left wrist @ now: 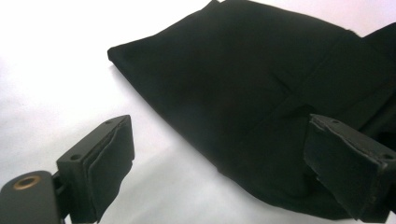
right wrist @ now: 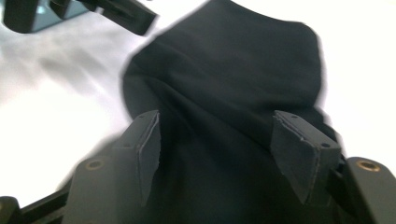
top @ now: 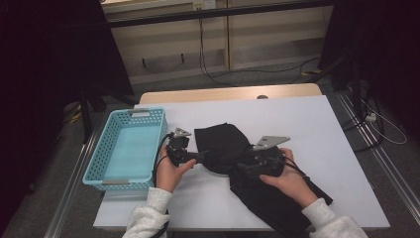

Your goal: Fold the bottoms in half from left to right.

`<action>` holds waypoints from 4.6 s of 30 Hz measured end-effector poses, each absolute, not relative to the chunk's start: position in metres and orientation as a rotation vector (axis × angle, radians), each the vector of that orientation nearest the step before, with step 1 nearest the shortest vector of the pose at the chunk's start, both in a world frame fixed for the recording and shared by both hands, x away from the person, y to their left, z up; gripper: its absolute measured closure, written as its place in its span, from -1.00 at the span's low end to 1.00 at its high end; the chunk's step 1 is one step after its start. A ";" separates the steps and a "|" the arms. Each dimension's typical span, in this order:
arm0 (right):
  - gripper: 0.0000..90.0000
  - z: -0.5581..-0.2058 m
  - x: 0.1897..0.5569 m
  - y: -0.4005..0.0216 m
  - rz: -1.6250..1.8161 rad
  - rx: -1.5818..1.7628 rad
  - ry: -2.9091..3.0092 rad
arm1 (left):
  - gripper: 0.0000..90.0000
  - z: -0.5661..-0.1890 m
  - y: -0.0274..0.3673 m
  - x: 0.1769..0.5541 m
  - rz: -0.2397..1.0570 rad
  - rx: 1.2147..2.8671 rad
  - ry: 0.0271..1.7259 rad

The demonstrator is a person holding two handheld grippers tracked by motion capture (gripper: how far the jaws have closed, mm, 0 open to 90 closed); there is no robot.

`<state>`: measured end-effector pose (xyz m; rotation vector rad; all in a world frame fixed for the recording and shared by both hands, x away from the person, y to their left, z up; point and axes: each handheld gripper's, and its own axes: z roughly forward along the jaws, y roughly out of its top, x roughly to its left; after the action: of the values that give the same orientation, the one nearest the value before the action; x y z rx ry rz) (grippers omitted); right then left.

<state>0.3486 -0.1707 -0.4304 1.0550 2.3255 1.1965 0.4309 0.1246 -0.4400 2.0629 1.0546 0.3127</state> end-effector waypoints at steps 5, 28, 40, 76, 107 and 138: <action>-0.30 -0.439 0.339 -0.197 1.185 1.130 2.278 | -0.77 -0.446 0.121 0.441 0.333 2.066 1.090; -0.28 -0.447 0.316 -0.268 1.067 1.311 2.162 | 0.84 -0.456 0.111 0.452 0.268 2.058 1.158; 0.06 -0.460 0.307 -0.291 1.006 1.432 2.176 | 0.86 -0.444 0.128 0.457 0.355 1.988 1.194; 0.24 -0.453 0.321 -0.323 0.995 1.438 2.167 | -0.01 -0.462 0.130 0.476 0.384 1.929 1.261; 0.48 -0.440 0.297 -0.329 0.994 1.418 2.155 | 0.89 -0.446 0.146 0.500 0.434 1.831 1.335; 0.76 -0.444 0.295 -0.336 0.908 1.418 2.117 | -0.44 -0.449 0.126 0.465 0.343 1.988 1.145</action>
<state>0.2946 -0.3360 -0.4441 1.4183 2.1172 0.9078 0.4647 0.1261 -0.4494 1.9878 1.1452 0.3434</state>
